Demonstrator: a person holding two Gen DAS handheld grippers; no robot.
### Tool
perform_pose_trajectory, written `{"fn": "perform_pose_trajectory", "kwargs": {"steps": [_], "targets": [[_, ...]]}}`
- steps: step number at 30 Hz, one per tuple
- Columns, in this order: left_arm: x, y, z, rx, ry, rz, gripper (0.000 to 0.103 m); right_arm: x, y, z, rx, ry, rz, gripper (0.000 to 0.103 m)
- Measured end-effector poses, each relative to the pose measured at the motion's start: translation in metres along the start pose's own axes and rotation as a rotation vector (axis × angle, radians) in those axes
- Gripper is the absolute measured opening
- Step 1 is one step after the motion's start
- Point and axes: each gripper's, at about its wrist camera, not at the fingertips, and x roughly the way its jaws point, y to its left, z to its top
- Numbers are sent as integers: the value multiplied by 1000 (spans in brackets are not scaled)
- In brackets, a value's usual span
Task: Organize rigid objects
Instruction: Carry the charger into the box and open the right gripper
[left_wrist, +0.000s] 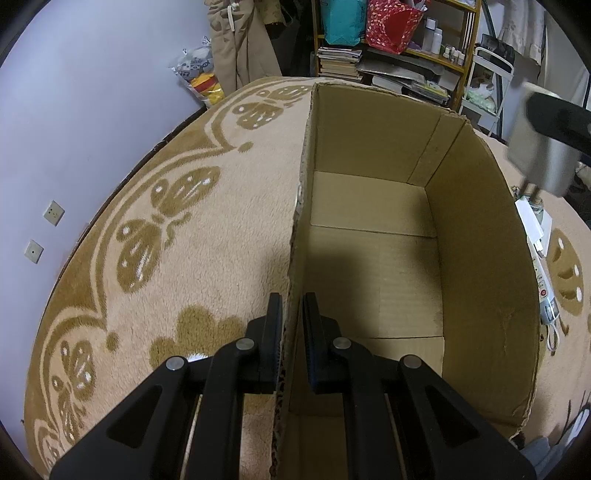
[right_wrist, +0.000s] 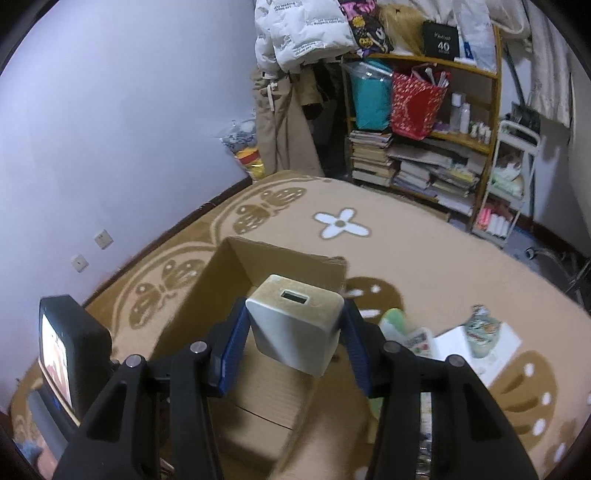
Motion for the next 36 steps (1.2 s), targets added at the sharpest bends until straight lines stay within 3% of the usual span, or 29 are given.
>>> {"fn": "perform_pose_trajectory", "kwargs": {"steps": [6,15,33,34,36], "targets": [[-1,-1,-1,15,-14,9,10,21,8,0,3,40,26,53],[0,0,-1,22,-30,8,9,43,12,-9,-2,86,-10,53],[2,2,-2,9,-27,8,9,36,17,-18,-30,55,-13,54],[2,2,-2,10,-30,12,9,33,17,-17,-33,52,-15,55],[1,1,-2,9,-33,10,9,27,14,-17,-35,39,-25,68]]}}
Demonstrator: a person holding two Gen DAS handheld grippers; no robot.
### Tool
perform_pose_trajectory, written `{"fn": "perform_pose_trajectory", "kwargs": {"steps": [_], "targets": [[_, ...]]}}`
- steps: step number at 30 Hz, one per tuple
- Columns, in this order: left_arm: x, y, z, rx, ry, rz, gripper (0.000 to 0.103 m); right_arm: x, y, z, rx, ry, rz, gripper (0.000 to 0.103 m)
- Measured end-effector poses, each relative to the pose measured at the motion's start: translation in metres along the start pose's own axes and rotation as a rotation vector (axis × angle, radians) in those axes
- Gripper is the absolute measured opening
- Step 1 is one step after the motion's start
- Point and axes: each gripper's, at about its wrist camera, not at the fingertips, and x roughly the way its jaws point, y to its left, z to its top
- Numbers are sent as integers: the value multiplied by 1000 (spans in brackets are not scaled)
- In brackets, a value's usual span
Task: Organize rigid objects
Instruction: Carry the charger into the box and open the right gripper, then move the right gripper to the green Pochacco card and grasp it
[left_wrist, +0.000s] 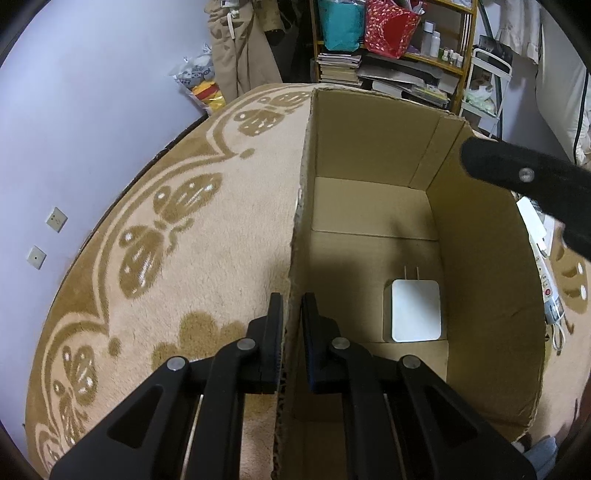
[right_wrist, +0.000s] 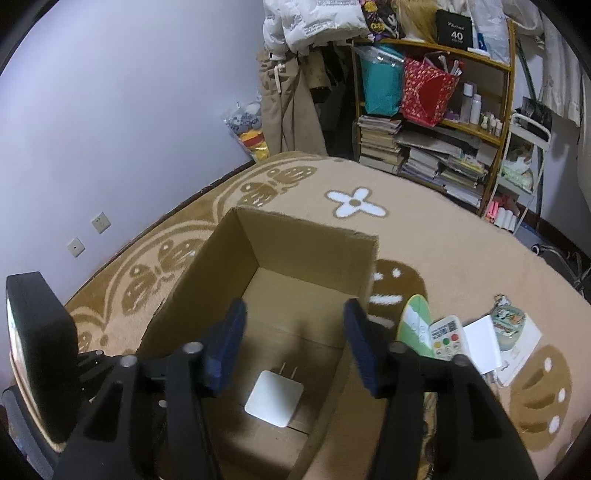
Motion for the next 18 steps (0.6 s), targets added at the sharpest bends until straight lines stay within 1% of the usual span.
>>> {"fn": "perform_pose_trajectory", "kwargs": {"steps": [1,7,13,18], "targets": [[0,1,1,-2,1,-2,9,-4,-2,0,2,-10,-7,73],[0,4,0,-18,6,-19,9,-26,-21,7,30,-49,-41,91],[1,2,0,-17,6,-15,10,-38,-49,1,82,-56,-82,102],[1,3,0,-23,8,-21,10,-35,-72,-12,122,-29,-120,103]]}}
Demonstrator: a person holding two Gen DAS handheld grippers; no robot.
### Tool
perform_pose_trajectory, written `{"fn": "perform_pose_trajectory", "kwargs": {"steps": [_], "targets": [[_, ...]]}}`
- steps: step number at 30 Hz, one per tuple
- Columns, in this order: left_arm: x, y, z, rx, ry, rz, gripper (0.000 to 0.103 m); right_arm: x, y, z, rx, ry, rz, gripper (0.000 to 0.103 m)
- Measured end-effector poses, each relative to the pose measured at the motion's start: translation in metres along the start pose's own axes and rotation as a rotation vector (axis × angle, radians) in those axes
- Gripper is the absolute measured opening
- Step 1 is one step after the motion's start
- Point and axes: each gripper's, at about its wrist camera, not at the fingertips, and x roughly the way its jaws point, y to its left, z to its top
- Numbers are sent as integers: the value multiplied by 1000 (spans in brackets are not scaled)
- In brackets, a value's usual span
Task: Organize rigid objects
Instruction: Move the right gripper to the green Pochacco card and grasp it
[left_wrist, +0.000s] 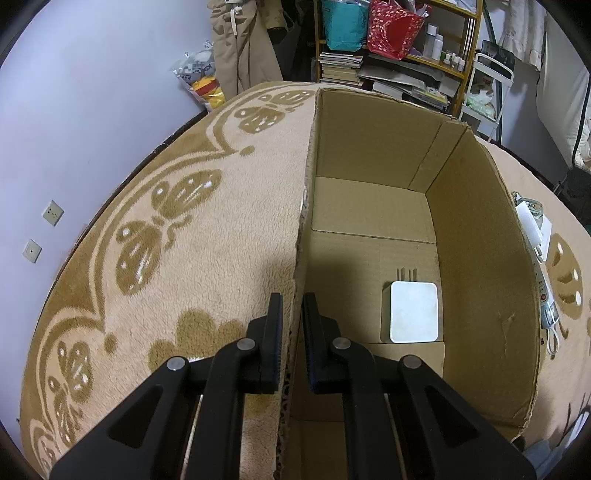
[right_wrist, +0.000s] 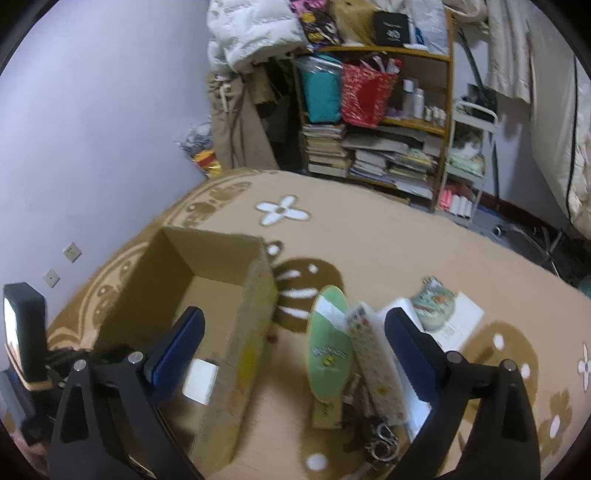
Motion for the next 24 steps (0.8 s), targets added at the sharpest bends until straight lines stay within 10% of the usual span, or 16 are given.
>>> {"fn": "perform_pose_trajectory", "kwargs": {"steps": [24], "targets": [[-1,2,0,2,2,-1,9,69,-38,-35,107,162,13,92]]}}
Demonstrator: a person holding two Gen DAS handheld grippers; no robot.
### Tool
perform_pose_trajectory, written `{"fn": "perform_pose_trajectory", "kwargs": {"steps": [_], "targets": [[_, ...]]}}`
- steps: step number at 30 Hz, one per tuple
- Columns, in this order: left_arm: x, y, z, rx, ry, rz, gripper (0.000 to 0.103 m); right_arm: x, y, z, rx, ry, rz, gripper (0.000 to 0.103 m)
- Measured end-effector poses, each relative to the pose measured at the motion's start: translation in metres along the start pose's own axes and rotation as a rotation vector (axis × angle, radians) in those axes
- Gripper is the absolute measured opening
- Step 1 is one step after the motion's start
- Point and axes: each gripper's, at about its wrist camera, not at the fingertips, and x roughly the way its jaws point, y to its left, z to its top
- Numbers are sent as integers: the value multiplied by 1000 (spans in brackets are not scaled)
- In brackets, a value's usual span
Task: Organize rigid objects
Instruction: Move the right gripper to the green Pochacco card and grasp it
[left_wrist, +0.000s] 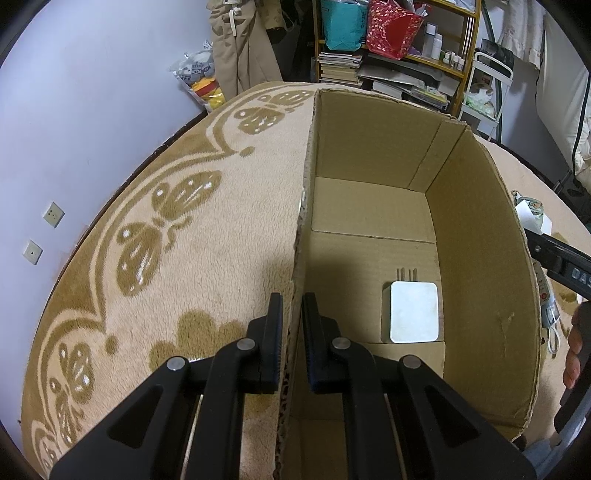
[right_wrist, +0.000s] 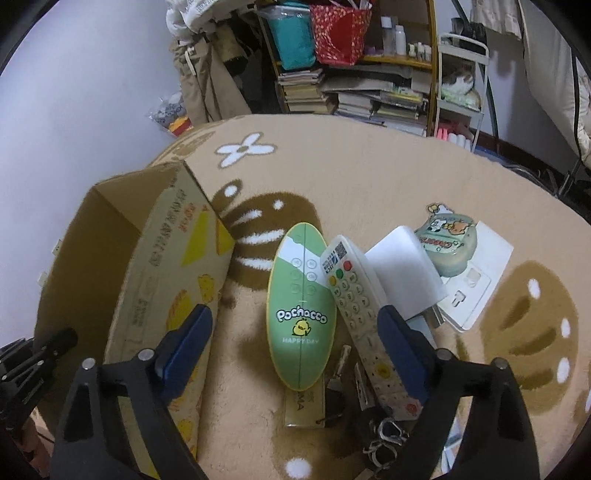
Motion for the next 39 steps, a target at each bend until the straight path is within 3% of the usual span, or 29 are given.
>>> {"fn": "perform_pose_trajectory", "kwargs": {"steps": [7,14,18,35,39], "targets": [[0,0,0,-1,0,-1,10,21,-6,0,50,51,35,86],[0,0,1,0,0,-1,10,28,-4,4,69,62,18,86],[0,0,1,-1,1,-2,10,28,-3,5,69,75,-6,81],[1,-1,1,-2,1,-1,10,38,-14,-1,168,176,66,81],[1,-1,1,-1,1,0,10,48,-8,-6,157,183,42,81]]}}
